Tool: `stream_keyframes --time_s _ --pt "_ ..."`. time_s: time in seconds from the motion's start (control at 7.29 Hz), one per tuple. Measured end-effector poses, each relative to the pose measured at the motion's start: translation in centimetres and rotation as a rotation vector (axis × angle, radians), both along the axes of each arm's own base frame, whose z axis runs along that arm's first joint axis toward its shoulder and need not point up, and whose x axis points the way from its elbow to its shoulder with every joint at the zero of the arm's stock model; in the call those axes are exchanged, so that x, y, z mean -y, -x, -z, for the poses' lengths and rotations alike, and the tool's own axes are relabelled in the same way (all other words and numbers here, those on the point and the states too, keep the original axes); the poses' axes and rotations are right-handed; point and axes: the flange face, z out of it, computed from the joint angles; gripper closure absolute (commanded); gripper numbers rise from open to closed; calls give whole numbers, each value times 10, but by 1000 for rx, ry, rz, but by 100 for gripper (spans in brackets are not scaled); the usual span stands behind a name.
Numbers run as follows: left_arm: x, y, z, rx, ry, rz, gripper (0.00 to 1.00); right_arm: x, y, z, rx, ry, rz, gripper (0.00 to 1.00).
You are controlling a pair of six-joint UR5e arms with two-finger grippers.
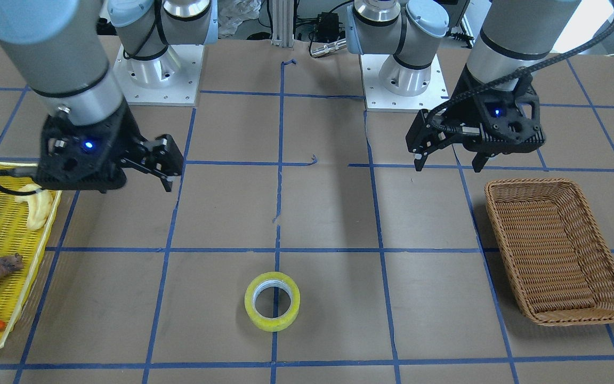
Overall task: Transfer tape with both arms
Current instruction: 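Release the tape roll and raise the right gripper away, then reach the left gripper to the tape roll and grasp it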
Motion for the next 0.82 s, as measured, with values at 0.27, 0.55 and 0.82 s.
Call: stream_keyframes --time_s 0.27,0.55,0.82 --pt "27 33 33 -3 24 30 0 -17 9 -17 0 40 -7 0" --pt "49 72 62 -18 19 28 0 -22 9 -23 6 52 89 0" --pt "73 108 122 -28 -3 37 6 -23 9 -24 -4 56 128 0"
